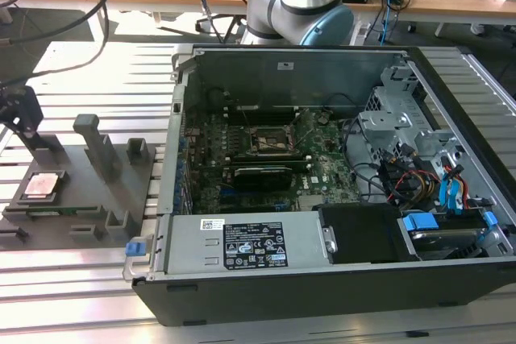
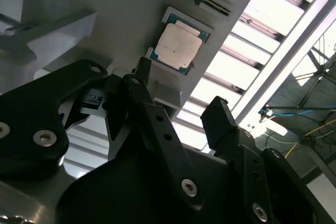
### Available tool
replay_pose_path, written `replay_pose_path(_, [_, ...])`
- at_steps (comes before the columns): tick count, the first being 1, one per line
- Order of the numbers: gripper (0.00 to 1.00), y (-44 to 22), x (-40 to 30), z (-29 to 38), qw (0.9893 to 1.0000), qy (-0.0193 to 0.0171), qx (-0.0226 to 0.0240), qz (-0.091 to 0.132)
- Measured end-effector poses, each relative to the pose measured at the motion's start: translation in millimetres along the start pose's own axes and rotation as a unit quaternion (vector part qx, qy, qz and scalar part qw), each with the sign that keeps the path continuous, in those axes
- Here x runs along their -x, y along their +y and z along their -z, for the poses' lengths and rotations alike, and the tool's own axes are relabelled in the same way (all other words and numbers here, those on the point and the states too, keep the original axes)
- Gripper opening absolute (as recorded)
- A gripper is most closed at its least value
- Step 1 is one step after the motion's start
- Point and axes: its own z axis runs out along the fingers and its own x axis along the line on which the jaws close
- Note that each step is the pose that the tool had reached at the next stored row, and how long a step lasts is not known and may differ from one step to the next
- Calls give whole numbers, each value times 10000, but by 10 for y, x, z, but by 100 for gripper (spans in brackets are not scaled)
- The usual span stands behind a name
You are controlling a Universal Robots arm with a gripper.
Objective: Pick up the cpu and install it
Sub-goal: 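Pick up the cpu and move it towards the insertion slot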
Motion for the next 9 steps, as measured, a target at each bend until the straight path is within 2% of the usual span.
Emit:
replay_pose_path(4, [66, 0, -1, -28, 10000, 0, 0, 0])
replay_pose_path(9, [66, 0, -3, -96, 10000, 0, 0, 0])
